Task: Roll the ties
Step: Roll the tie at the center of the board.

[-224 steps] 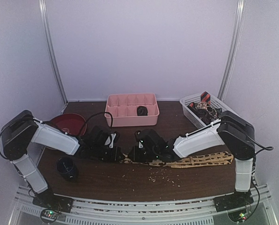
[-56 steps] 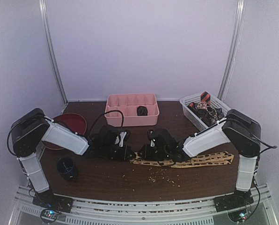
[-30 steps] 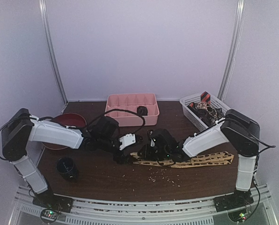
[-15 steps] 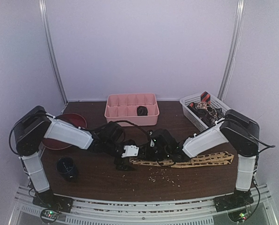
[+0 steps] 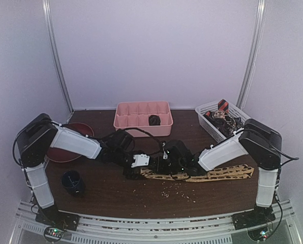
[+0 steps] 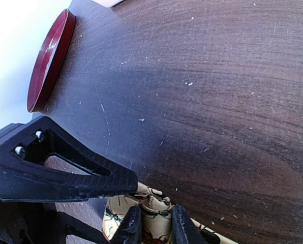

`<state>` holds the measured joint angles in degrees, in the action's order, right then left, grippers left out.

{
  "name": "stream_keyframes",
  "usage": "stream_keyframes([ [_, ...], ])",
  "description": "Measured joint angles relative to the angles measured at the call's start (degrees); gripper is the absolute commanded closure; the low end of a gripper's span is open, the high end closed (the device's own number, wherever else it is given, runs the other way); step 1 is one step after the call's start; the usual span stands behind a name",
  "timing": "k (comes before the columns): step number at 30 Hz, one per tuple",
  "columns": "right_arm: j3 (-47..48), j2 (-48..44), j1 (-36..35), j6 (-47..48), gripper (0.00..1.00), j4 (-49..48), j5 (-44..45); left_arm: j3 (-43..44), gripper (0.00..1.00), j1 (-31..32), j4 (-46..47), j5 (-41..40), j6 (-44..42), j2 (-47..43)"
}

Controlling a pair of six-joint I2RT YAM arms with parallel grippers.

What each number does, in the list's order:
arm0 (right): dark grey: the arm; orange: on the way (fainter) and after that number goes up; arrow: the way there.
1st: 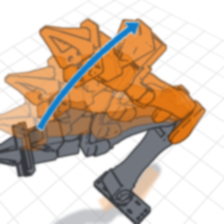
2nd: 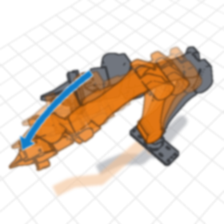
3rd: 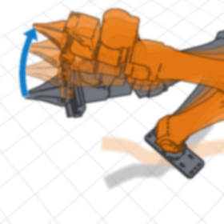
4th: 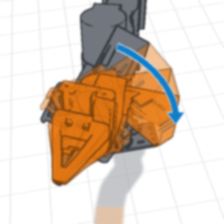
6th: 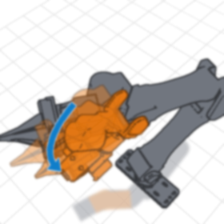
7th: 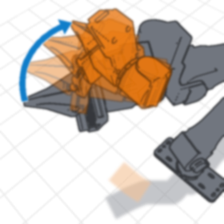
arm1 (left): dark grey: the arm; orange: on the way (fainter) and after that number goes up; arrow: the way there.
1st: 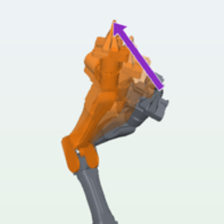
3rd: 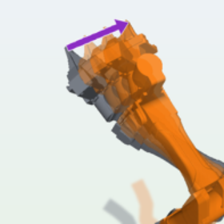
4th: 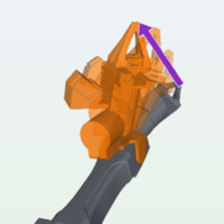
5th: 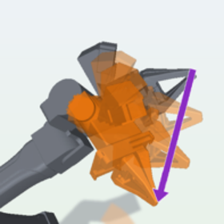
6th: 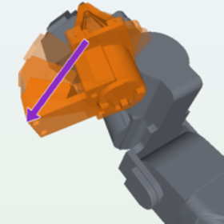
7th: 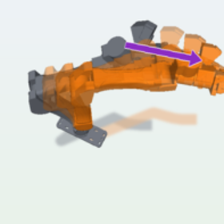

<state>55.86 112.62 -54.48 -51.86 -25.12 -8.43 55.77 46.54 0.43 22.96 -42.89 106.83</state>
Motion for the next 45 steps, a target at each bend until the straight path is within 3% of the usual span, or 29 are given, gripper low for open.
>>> stream_keyframes([
  [5, -0.5, 0.0, 0.0, 0.0, 0.79, -0.4, 0.0, -0.2, 0.26, 0.0, 0.4, 0.2, 1.3, 0.5],
  [11, -1.4, 0.0, 0.0, -0.8, 0.78, -1.8, 0.0, -0.2, 0.44, 0.0, 0.5, 0.9, 1.9, 0.7],
  [20, -3.5, 0.0, 0.2, -3.1, 0.78, -5.3, -2.4, -0.2, 0.55, 0.0, -0.3, 2.3, 1.4, 0.7],
  [22, -4.2, -0.2, 0.2, -3.8, 0.78, -6.1, -2.8, -0.2, 0.55, 0.0, -0.5, 2.8, 1.2, 0.7],
  [29, -5.6, -0.5, 0.2, -5.4, 0.78, -8.2, -4.3, -0.8, 0.39, 0.0, -0.6, 2.9, 1.0, 0.7],
  [35, -5.7, -0.5, 0.2, -5.6, 0.78, -8.9, -4.8, -0.8, 0.32, 0.0, -0.4, 1.7, 1.6, 0.6],
  [42, -5.7, -0.5, 0.2, -5.6, 0.78, -8.9, -4.8, -0.5, 0.35, 0.0, -0.8, 1.1, 2.5, 0.7],
  [45, -5.7, -0.5, 0.2, -5.6, 0.78, -8.9, -4.8, -0.5, 0.45, 0.0, -1.0, 1.1, 2.9, 0.7],
])
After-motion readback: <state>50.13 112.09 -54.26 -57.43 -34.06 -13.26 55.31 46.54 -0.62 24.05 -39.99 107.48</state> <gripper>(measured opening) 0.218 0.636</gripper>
